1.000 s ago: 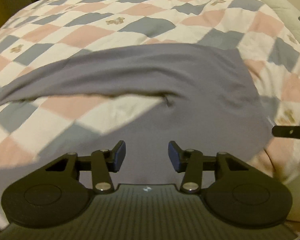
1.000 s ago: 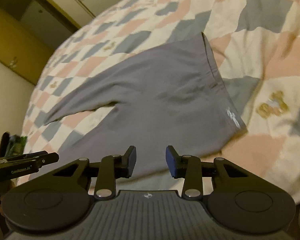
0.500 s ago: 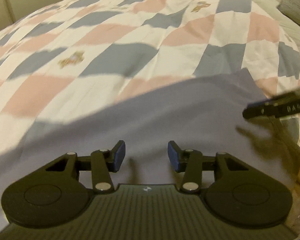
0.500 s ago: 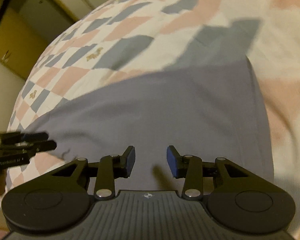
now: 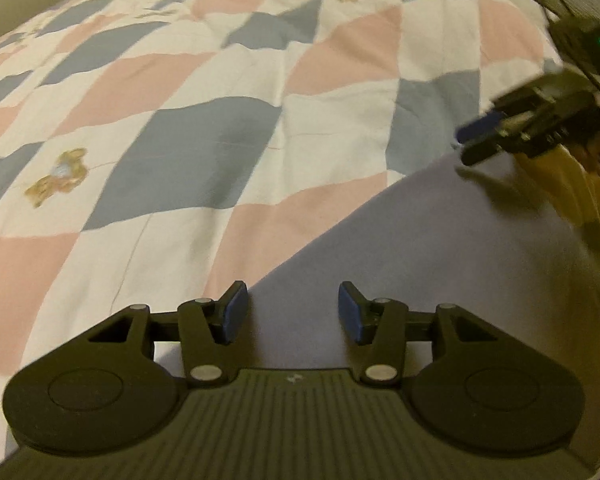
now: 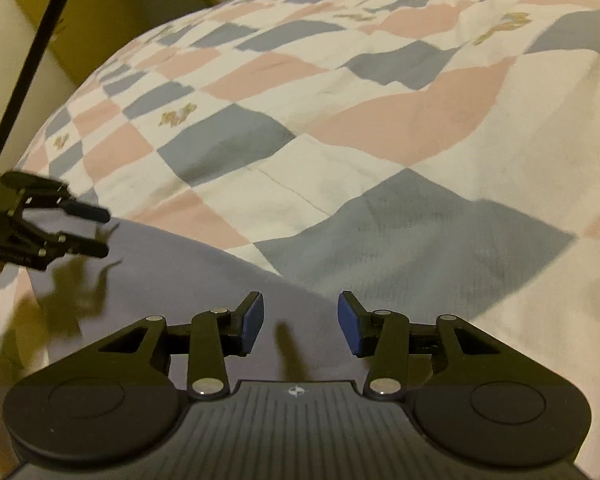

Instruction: Fold clothes

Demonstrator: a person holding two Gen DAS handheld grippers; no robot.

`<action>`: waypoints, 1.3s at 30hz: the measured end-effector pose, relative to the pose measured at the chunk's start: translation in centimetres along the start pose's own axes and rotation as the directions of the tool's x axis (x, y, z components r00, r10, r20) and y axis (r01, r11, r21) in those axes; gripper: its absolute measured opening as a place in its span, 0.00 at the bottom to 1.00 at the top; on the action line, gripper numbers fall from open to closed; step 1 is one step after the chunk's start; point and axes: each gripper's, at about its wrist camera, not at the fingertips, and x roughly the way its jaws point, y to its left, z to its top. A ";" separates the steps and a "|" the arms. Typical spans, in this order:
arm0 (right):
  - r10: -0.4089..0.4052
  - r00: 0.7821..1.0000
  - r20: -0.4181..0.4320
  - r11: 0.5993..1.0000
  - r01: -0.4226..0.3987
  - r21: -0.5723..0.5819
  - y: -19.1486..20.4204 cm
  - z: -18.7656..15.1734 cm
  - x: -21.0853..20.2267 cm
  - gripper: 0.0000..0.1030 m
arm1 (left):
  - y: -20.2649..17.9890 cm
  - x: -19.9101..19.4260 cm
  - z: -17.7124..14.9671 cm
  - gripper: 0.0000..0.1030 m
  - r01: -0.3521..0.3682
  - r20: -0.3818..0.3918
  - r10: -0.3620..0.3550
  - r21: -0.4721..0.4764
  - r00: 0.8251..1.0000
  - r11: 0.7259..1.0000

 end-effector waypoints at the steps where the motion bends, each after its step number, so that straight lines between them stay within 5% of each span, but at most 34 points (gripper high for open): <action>1: 0.001 1.000 -0.010 1.000 -0.001 -0.015 -0.3 0.3 0.5 0.48 | 0.4 0.3 0.1 0.53 0.017 -0.013 -0.017 0.014 1.000 1.000; 9: 0.082 0.982 -0.169 0.993 -0.094 -0.066 -3.8 2.2 3.2 0.61 | 4.9 3.3 0.9 0.53 0.170 -0.137 -0.164 0.031 0.977 0.985; 12: 0.158 0.962 -0.221 0.983 -0.174 -0.056 -5.1 2.8 3.8 0.55 | 5.2 3.8 0.6 0.25 0.220 -0.163 -0.212 0.036 0.964 0.975; 13: 0.183 0.952 -0.243 0.977 -0.204 -0.062 -5.1 3.0 3.9 0.33 | 4.8 3.6 0.5 0.08 0.222 -0.165 -0.210 0.058 0.964 0.973; 15: 0.193 0.940 -0.283 0.968 -0.229 -0.103 -4.5 3.0 4.0 0.11 | 3.7 3.0 0.2 0.02 0.194 -0.156 -0.176 0.105 0.972 0.975; 16: 0.189 0.937 -0.295 0.964 -0.234 -0.126 -4.1 2.9 3.8 0.08 | 3.1 2.5 -0.1 0.01 0.168 -0.142 -0.149 0.128 0.979 0.977; 17: 0.185 0.934 -0.306 0.960 -0.239 -0.149 -3.8 2.8 3.7 0.07 | 2.5 1.9 -0.3 0.01 0.135 -0.120 -0.118 0.149 0.986 0.980; 20: 0.120 0.972 -0.204 0.966 -0.162 -0.204 -1.7 1.8 0.4 0.05 | 0.4 -1.1 -1.1 0.00 0.029 -0.028 -0.025 0.164 0.999 0.986; 25: 0.016 1.000 -0.022 0.961 -0.021 -0.276 1.9 0.2 -5.1 0.02 | -5.3 -8.6 -4.5 0.00 -0.112 0.111 0.097 0.140 0.989 0.984; 32: -0.083 0.982 0.169 0.925 0.139 -0.354 10.2 -9.5 -14.2 0.02 | -16.3 -16.1 -13.5 0.00 -0.171 0.139 0.164 0.033 0.977 0.985; 36: -0.131 0.980 0.153 0.912 0.180 -0.369 13.9 -17.1 -16.3 0.02 | -21.9 -15.1 -19.0 0.01 -0.194 0.045 0.193 0.003 0.980 0.981; 39: -0.146 0.986 0.078 0.914 0.164 -0.372 15.2 -22.9 -15.7 0.01 | -24.8 -12.2 -22.4 0.07 -0.265 -0.034 0.267 0.051 0.963 0.963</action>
